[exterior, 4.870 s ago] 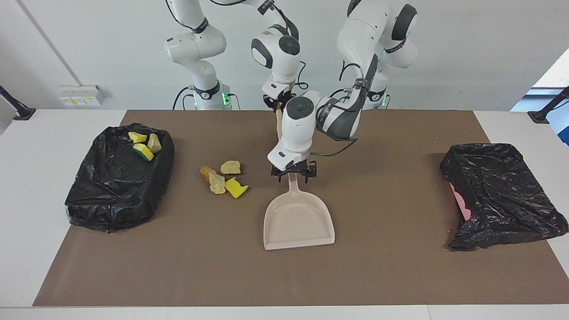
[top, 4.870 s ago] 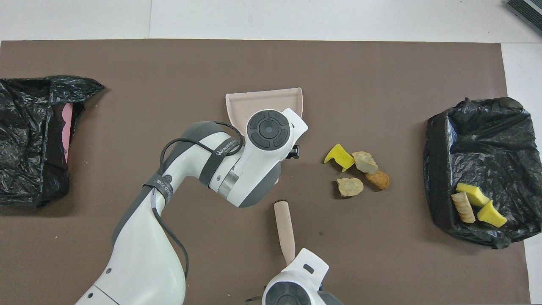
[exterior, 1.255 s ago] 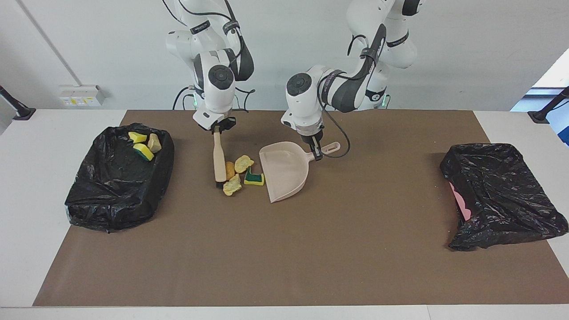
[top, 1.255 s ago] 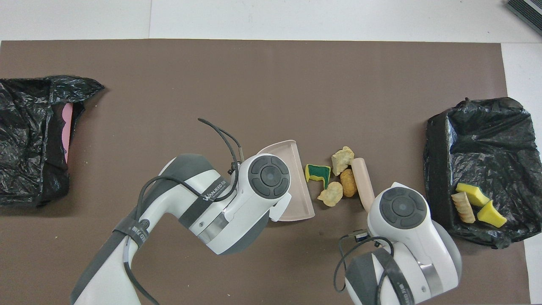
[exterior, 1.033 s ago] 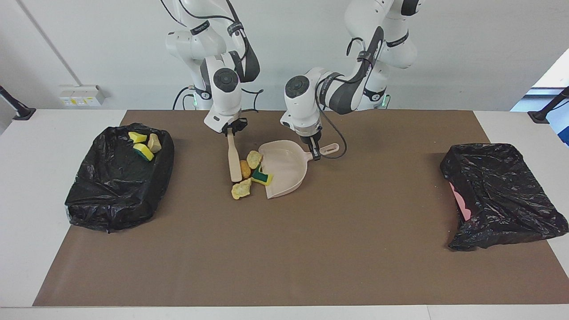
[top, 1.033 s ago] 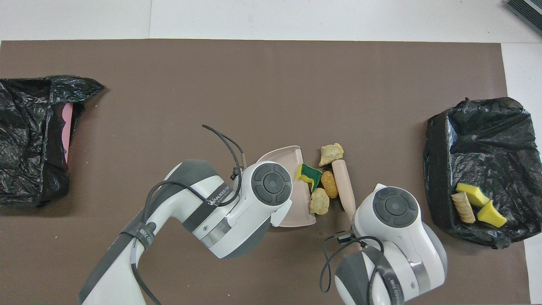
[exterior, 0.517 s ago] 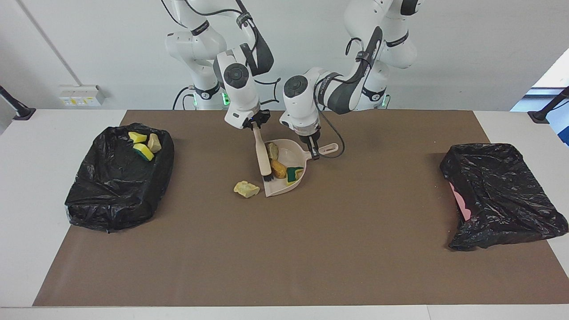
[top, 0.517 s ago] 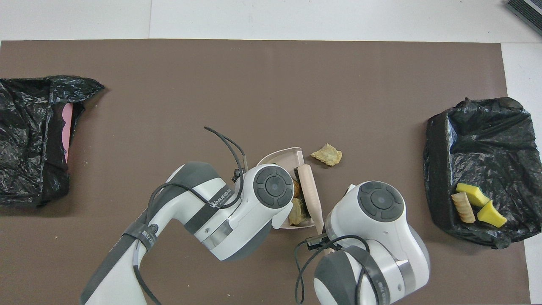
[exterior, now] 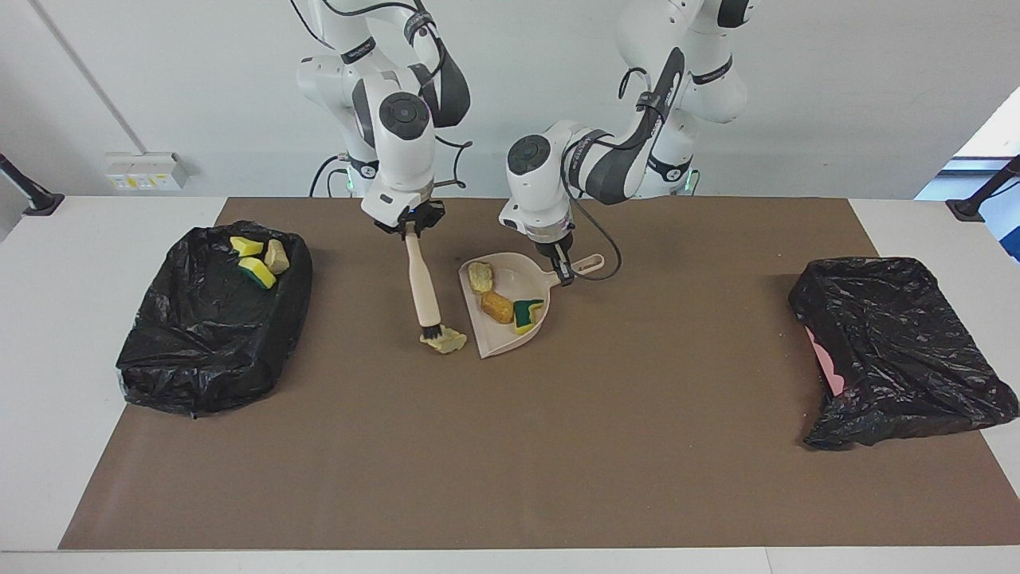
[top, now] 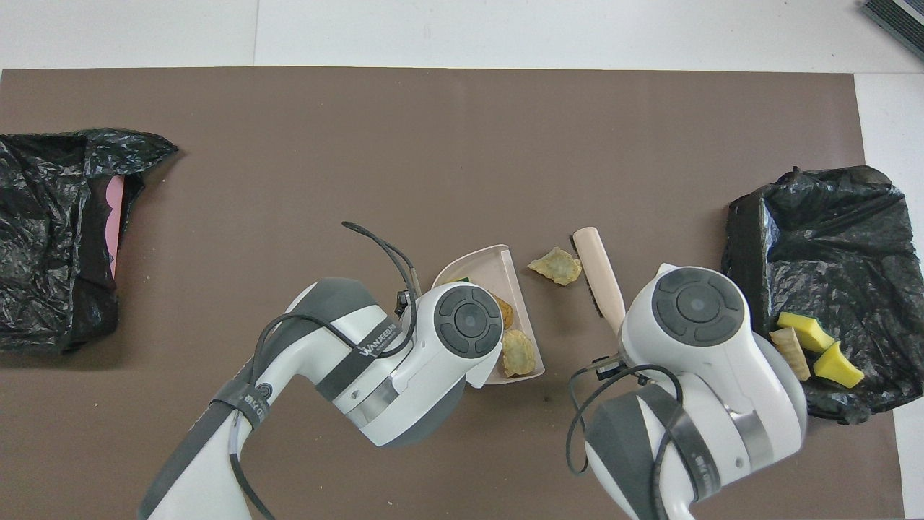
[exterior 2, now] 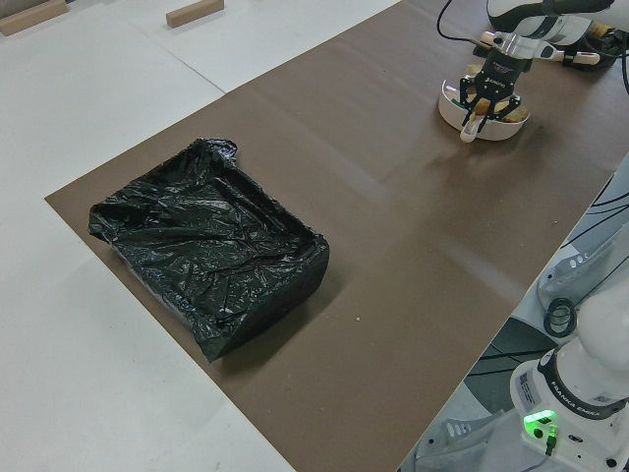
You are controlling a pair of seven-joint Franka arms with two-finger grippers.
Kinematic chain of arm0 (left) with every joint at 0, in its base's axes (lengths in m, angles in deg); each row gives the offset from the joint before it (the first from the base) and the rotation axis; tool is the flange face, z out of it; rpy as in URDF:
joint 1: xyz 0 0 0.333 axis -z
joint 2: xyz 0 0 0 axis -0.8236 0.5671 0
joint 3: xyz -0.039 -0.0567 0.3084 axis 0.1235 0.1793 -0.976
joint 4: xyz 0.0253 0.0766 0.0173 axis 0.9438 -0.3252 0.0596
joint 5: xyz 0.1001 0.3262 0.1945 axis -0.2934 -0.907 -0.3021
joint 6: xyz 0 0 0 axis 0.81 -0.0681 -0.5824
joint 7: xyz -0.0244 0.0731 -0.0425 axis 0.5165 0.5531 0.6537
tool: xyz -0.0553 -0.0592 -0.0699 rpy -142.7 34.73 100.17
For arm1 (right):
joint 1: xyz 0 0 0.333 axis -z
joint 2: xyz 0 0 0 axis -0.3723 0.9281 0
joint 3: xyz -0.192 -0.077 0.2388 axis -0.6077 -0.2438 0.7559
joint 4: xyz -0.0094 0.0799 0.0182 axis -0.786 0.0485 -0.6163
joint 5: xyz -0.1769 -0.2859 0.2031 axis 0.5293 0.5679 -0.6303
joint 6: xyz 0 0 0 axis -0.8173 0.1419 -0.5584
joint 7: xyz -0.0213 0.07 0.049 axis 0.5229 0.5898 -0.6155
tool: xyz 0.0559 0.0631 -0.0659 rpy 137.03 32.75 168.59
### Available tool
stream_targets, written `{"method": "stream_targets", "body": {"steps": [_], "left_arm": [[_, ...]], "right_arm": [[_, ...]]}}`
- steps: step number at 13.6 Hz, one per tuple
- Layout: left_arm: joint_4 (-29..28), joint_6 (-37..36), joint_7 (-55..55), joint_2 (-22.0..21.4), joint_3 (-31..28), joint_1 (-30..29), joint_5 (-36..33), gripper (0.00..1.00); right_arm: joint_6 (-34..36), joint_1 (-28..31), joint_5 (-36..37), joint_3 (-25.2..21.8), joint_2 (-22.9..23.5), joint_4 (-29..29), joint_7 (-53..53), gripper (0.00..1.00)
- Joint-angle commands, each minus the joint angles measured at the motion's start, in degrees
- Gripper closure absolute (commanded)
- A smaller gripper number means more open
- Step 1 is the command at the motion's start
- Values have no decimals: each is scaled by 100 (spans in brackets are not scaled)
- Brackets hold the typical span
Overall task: Sweep and dump trash in bin
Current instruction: 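Sweep the remaining debris into the dustpan with the right gripper's brush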
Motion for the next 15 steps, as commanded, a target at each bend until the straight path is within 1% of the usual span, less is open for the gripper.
{"method": "stream_targets", "body": {"steps": [1,2,3,4,5,6,9,10,12,13,14,15], "left_arm": [[-232,159,368,-153,-82,83,-16,100],[-241,150,456,-153,-82,83,-16,100],[-241,150,466,-153,-82,83,-8,100],[-267,167,509,-161,-82,92,1,100],[-276,167,597,-170,-82,83,1,100],[-276,167,633,-170,-82,83,10,100],[-276,167,642,-170,-82,83,10,100],[-276,176,633,-170,-82,83,10,100],[-285,176,642,-170,-82,83,10,100],[-311,185,633,-179,-82,83,10,100],[-320,194,633,-179,-73,83,10,100],[-329,228,633,-179,-73,75,19,100]], "right_arm": [[-46,209,950,45,1095,-815,-140,100],[-133,200,961,63,1272,-861,-79,100],[-221,139,926,72,1335,-757,-70,100],[-170,104,761,89,1344,-651,-105,100],[-143,95,315,107,1327,-554,-131,100],[-38,77,-281,116,1283,-536,-227,100],[68,-116,-1565,142,1161,-440,-571,100],[86,-177,-1814,151,1125,-431,-597,100],[164,-230,-2087,151,1116,-422,-606,100],[191,-230,-2393,142,1090,-413,-641,100],[182,-222,-2675,151,1029,-335,-667,100],[191,-230,-2765,142,915,-334,-633,100]]}}
